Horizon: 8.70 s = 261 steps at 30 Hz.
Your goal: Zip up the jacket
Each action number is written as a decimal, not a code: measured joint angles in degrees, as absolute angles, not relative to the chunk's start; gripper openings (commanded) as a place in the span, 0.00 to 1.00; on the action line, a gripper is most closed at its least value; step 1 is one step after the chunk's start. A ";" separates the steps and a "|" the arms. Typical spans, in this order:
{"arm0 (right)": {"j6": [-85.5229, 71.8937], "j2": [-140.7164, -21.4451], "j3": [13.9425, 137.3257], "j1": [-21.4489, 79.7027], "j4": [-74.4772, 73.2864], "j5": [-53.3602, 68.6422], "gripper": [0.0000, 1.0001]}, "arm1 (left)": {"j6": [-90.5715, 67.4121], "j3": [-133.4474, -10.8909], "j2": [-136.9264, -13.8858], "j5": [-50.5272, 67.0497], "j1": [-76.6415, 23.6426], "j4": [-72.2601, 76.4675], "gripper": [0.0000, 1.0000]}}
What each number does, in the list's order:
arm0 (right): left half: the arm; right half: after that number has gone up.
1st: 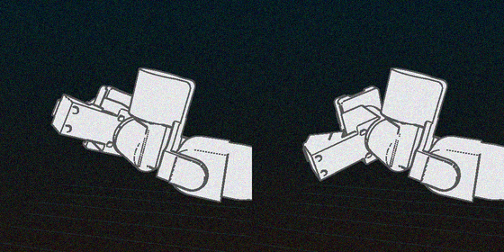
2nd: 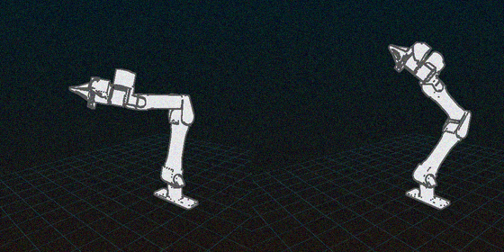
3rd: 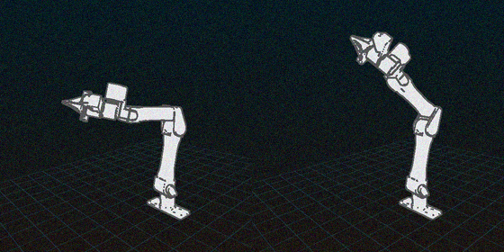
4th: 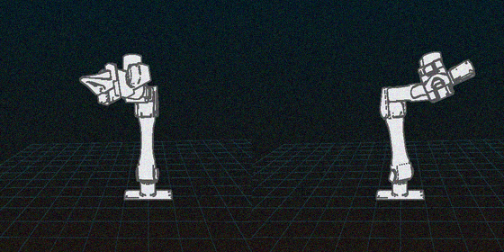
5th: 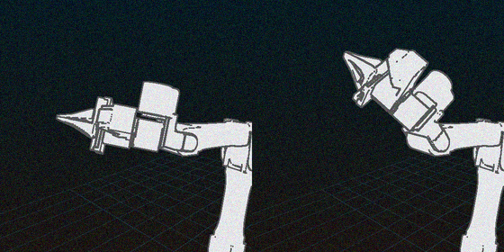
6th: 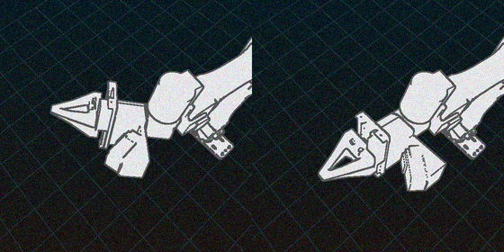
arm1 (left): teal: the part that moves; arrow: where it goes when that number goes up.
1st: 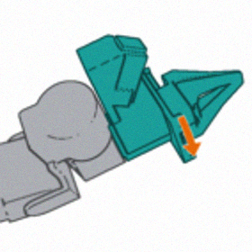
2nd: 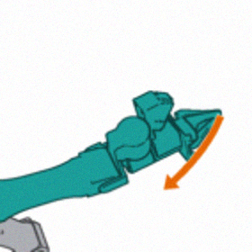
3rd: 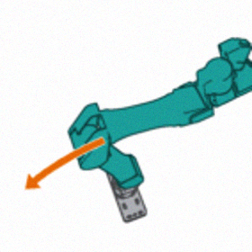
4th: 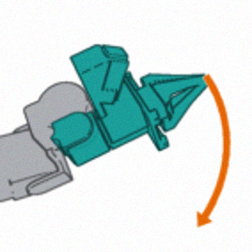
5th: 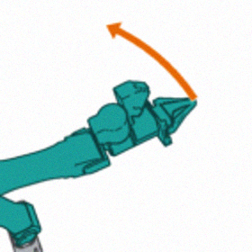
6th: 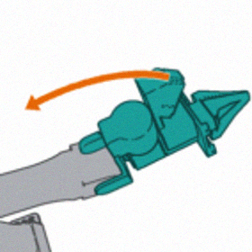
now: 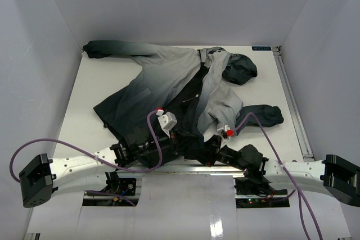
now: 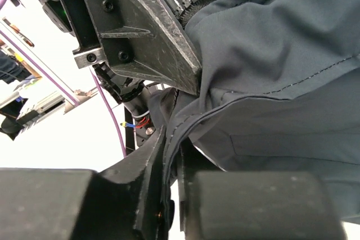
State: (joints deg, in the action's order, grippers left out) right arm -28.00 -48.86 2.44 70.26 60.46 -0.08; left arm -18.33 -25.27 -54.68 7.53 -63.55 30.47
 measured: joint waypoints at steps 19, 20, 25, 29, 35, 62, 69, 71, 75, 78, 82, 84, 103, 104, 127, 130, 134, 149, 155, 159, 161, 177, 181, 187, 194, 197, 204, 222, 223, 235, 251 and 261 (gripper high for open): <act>-27.94 -46.75 2.44 70.57 59.96 0.60 0.08 | -19.01 -28.89 -53.80 -0.30 -63.54 19.01 0.64; -27.92 -46.34 2.44 70.59 59.95 0.60 0.08 | -19.25 -30.11 -53.41 -1.87 -63.52 16.38 0.64; -27.85 -43.40 2.42 70.63 59.72 0.57 0.08 | -21.90 -32.59 -48.26 -8.92 -63.48 6.70 0.50; -27.58 -40.98 2.42 70.63 59.51 0.58 0.08 | -24.46 -30.51 -43.02 -11.49 -63.44 2.10 0.38; -27.38 -39.28 2.42 70.63 58.34 0.02 0.08 | -26.08 -26.51 -41.39 -8.14 -63.33 1.40 0.33; -27.05 -41.30 2.42 70.63 57.78 2.02 0.10 | -29.06 -21.94 -48.69 -4.25 -63.31 7.81 0.00; -27.49 -40.62 2.42 70.63 59.14 3.38 0.08 | -29.80 -21.93 -50.79 -5.81 -63.31 7.84 0.00; -27.71 -40.47 2.42 70.63 59.79 4.15 0.08 | -30.07 -21.93 -51.87 -6.17 -63.31 8.02 0.00; -28.06 -40.37 2.42 70.63 60.27 5.64 0.08 | -30.49 -21.88 -53.34 -6.64 -63.31 8.54 0.00; -28.12 -40.26 2.42 70.63 60.27 6.53 0.08 | -30.69 -21.87 -54.24 -6.88 -63.31 9.10 0.00; -28.12 -39.92 2.38 70.63 61.59 7.56 0.08 | -30.81 -21.87 -54.79 -7.38 -63.31 9.10 0.00; -28.10 -39.71 2.37 70.63 62.95 8.01 0.08 | -30.93 -21.87 -54.99 -7.55 -63.31 9.25 0.00; -30.45 -29.42 2.33 70.63 62.09 1.61 0.08 | -29.39 -47.90 -57.14 -15.39 -52.18 -18.16 0.64; -30.78 -28.01 2.30 70.63 61.14 1.44 0.08 | -28.70 -49.80 -57.92 -15.56 -49.01 -20.32 0.63; -34.29 -27.04 2.09 70.80 41.48 -12.67 0.08 | -12.61 -59.29 -83.96 -3.40 -22.04 -42.95 0.63; -34.88 -29.65 2.09 70.79 39.89 -16.80 0.08 | -12.48 -56.66 -86.84 -2.97 -22.04 -42.40 0.62; -35.38 -32.03 2.09 70.81 37.80 -20.53 0.08 | -12.47 -55.20 -90.32 -3.07 -22.04 -42.10 0.62; -29.56 -41.72 2.09 69.44 33.80 -32.09 0.08 | -15.57 -56.52 -96.99 14.69 -11.44 -35.96 0.00; -24.29 -48.02 3.98 58.82 32.74 -28.41 0.08 | -27.59 -48.98 -92.14 24.54 -5.24 -20.20 0.00; -21.04 -51.62 7.50 53.29 32.67 -25.11 0.08 | -33.36 -42.64 -87.85 30.83 -6.06 -10.82 0.30; -20.05 -51.46 7.90 52.83 32.60 -23.93 0.08 | -33.73 -42.45 -87.25 31.83 -7.08 -10.34 0.42; -20.87 -43.79 2.85 52.62 30.50 -15.66 0.08 | -19.06 -55.80 -83.16 5.28 -23.29 -32.92 0.61; -21.24 -42.51 2.83 52.62 30.50 -14.96 0.08 | -17.31 -55.48 -82.98 -0.81 -25.97 -37.06 0.61; -21.91 -41.19 2.83 52.64 30.50 -14.81 0.08 | -15.58 -54.02 -82.26 -1.28 -29.14 -39.42 0.61; -22.13 -41.22 2.84 52.69 30.49 -14.79 0.08 | -14.88 -52.85 -84.45 -0.45 -31.30 -39.10 0.61; -22.31 -41.23 2.83 52.75 30.50 -14.79 0.08 | -14.53 -52.84 -87.56 0.49 -31.38 -38.56 0.58; -22.45 -40.97 2.83 52.80 30.46 -14.81 0.08 | -13.62 -52.95 -91.85 1.54 -31.42 -38.06 0.00; -22.32 -39.28 2.83 52.95 28.55 -15.11 0.08 | -17.65 -54.15 -78.74 8.90 -28.67 -33.79 0.00; -22.31 -39.25 2.83 52.95 28.43 -15.08 0.08 | -17.87 -53.96 -78.30 9.86 -28.51 -33.29 0.00; -22.31 -39.83 2.83 52.99 28.24 -14.86 0.08 | -16.81 -53.80 -79.15 2.51 -28.58 -38.17 0.37; -33.73 -45.40 2.83 53.01 27.12 -19.71 0.08 | -15.43 -63.56 -89.56 6.17 -28.37 -36.08 0.39; -40.91 -50.97 2.83 52.99 29.70 -26.90 0.08 | -23.62 -67.82 -108.11 16.11 -27.11 -24.33 0.36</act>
